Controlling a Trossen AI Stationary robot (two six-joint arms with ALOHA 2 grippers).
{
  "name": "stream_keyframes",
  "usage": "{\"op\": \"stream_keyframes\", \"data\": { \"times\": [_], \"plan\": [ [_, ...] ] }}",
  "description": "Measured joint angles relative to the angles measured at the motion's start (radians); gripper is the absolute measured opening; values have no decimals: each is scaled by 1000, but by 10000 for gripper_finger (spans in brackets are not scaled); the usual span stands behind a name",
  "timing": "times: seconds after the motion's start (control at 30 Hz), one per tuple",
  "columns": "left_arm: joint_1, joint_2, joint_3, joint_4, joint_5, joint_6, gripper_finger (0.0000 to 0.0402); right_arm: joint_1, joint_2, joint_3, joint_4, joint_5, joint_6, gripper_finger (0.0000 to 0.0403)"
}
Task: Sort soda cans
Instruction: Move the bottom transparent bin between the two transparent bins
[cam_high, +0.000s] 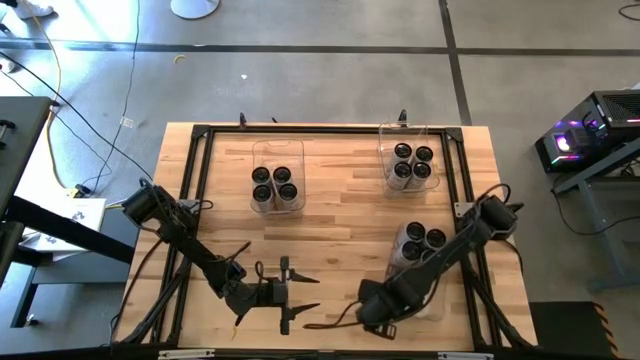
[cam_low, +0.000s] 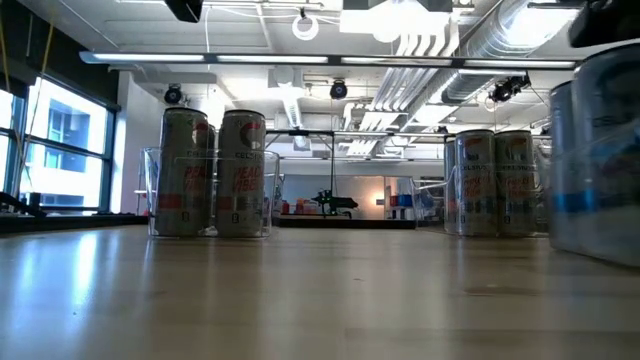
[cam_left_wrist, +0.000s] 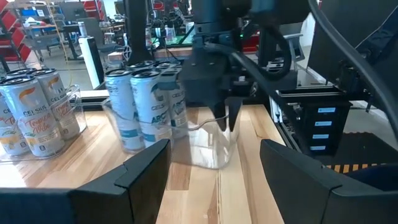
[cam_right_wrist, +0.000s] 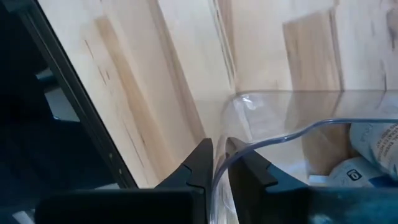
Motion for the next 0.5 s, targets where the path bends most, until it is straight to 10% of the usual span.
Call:
{"op": "stream_keyframes", "data": {
  "times": [0.5],
  "plan": [
    [-1, 0, 0, -3, 0, 0, 241, -113, 1, 0, 101, 7, -64, 32]
  ]
}}
